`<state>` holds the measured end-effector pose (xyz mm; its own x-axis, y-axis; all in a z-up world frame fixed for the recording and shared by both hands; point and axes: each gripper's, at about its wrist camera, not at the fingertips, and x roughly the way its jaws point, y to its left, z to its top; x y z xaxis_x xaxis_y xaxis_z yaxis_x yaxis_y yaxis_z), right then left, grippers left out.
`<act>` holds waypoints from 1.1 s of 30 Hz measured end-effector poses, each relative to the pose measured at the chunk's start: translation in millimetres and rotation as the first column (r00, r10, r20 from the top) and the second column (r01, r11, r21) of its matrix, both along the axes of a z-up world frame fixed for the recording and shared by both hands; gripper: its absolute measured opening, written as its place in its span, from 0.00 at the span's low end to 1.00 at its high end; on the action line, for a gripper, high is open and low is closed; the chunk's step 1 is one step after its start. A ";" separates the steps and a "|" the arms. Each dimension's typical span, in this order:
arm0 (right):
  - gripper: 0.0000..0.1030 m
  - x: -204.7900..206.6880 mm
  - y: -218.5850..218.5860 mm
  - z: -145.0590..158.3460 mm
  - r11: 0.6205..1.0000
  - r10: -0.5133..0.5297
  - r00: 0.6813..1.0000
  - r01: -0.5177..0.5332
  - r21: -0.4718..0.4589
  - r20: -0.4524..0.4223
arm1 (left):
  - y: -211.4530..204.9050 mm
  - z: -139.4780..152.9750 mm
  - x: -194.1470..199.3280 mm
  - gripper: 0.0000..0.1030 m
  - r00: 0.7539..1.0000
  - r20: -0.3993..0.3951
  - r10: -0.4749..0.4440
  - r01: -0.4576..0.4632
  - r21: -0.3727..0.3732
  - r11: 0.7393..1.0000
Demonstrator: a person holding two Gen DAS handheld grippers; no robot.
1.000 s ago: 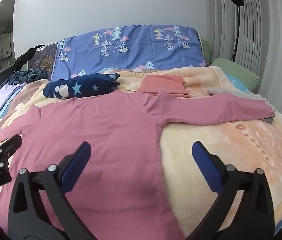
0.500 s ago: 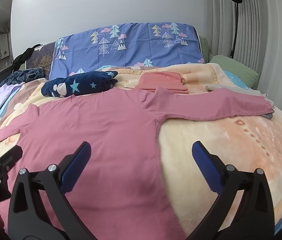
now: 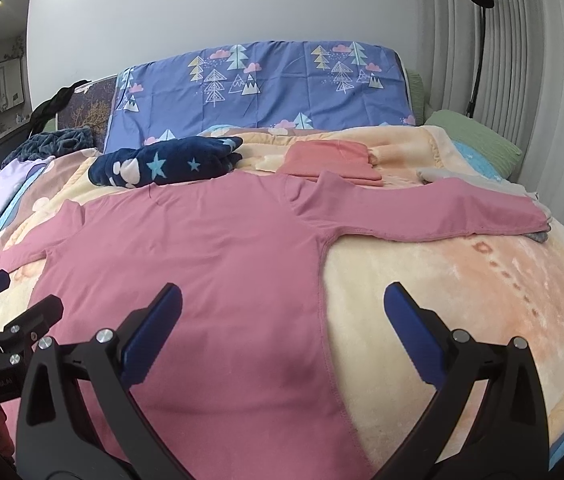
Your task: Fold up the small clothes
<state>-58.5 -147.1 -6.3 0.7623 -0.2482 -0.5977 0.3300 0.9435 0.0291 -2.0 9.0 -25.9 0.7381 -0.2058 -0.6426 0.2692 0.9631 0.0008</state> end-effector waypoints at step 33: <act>0.98 2.6 4.7 -6.7 1.000 -0.021 0.999 0.021 -0.007 -0.033 | 8.7 -5.0 -4.5 0.99 0.996 0.000 -0.089 0.088 -0.139 0.986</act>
<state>-55.9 -142.3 -12.9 0.7371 -0.2682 -0.6204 0.3502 0.9366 0.0112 -6.5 17.7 -30.9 0.7092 -0.3576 -0.6076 0.3531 0.9261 -0.1329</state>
